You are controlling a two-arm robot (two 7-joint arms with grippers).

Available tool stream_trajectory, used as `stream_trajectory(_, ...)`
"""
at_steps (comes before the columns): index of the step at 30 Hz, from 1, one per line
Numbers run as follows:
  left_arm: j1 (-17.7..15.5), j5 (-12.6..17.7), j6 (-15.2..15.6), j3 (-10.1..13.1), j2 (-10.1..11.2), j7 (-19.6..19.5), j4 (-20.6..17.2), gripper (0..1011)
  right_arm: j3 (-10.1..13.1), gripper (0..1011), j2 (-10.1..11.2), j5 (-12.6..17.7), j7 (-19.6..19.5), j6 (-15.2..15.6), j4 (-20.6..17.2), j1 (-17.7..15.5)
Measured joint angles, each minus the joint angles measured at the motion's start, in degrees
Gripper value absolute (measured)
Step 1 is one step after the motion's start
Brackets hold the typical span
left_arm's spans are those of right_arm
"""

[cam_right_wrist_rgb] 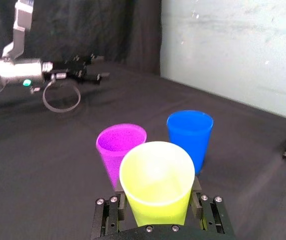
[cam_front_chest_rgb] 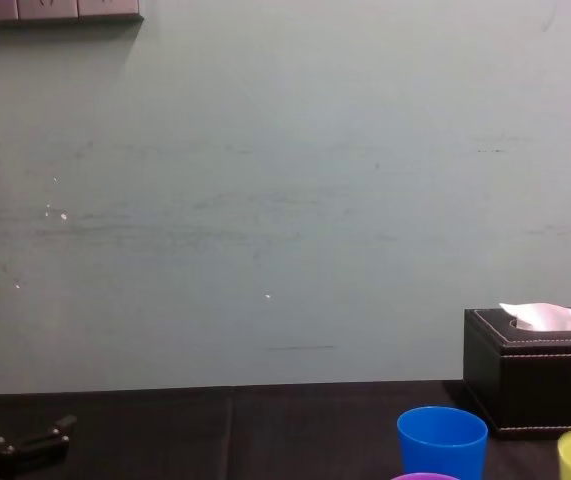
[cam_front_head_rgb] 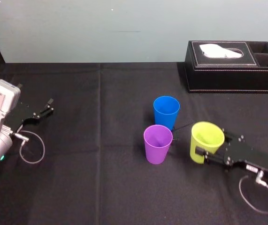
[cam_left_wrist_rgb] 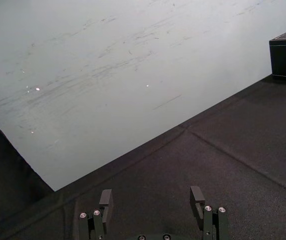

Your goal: Stack the three plastic cups sequentially using one hand.

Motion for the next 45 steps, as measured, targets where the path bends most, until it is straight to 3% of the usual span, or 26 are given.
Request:
stream_trajectory(7, 0.0, 0.0, 0.0, 0.0, 0.0, 0.0, 0.0, 1011, 0.3, 735, -1.0, 1.1, -2.6, 4.8, -2.9, 3.3)
stream_trajectory(15, 0.0, 0.0, 0.0, 0.0, 0.0, 0.0, 0.0, 1011, -1.2, 734, -1.9, 1.8, -5.7, 10.9, -6.3, 7.9)
stream_trajectory(22, 0.0, 0.0, 0.0, 0.0, 0.0, 0.0, 0.0, 1011, -3.4, 734, -3.4, 1.8, -6.4, 13.3, -5.3, 12.4)
stream_trajectory(35, 0.0, 0.0, 0.0, 0.0, 0.0, 0.0, 0.0, 1011, -6.7, 734, -6.1, 0.2, -7.0, 13.7, 0.0, 18.2)
stream_trajectory(45, 0.0, 0.0, 0.0, 0.0, 0.0, 0.0, 0.0, 1011, -8.1, 735, -7.9, -0.9, -7.2, 13.1, 3.0, 20.1)
